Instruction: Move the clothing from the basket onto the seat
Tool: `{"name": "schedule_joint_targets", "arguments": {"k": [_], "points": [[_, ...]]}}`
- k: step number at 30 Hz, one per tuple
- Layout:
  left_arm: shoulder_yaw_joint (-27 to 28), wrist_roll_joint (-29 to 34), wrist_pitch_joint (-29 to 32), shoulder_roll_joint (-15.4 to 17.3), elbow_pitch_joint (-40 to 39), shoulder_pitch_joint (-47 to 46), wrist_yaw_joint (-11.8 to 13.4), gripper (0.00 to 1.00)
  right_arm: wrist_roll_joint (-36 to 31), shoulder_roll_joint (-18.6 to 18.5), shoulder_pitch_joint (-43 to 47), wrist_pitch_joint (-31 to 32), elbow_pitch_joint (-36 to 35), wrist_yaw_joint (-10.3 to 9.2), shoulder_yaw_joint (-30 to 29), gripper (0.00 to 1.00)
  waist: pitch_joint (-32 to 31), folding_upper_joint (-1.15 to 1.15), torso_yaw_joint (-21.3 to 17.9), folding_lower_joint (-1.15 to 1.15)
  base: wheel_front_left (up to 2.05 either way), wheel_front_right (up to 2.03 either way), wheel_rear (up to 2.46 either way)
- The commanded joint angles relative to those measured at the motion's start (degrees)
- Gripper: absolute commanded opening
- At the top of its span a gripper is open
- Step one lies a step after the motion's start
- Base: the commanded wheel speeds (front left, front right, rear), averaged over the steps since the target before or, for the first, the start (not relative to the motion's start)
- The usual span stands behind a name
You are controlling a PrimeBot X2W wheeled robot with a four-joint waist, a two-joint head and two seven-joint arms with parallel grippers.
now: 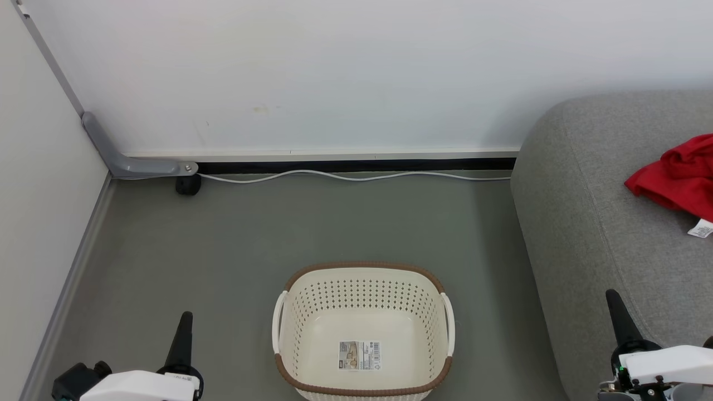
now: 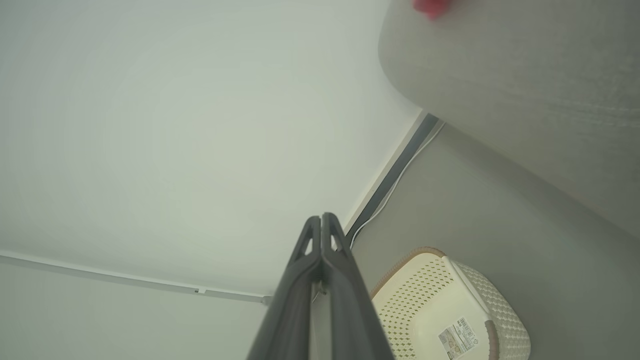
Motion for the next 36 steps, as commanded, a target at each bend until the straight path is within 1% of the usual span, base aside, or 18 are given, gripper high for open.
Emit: {"name": "schedule_joint_targets", "arguments": {"k": [1, 36], "points": [[1.8, -1.7, 0.4, 0.6, -1.8, -3.7, -0.7, 0.00, 1.6, -0.4, -2.5, 0.5, -1.8, 0.19, 0.4, 0.00, 0.0, 0.00, 0.0, 0.00, 0.00, 0.00, 0.00], [5.8, -22.8, 6.2, 0.8, -3.0, -6.4, -3.6, 0.00, 21.0, 1.2, -3.2, 6.3, -3.7, 0.24, -3.2, 0.00, 0.0, 0.00, -0.4, 0.00, 0.00, 0.00, 0.00]]}}
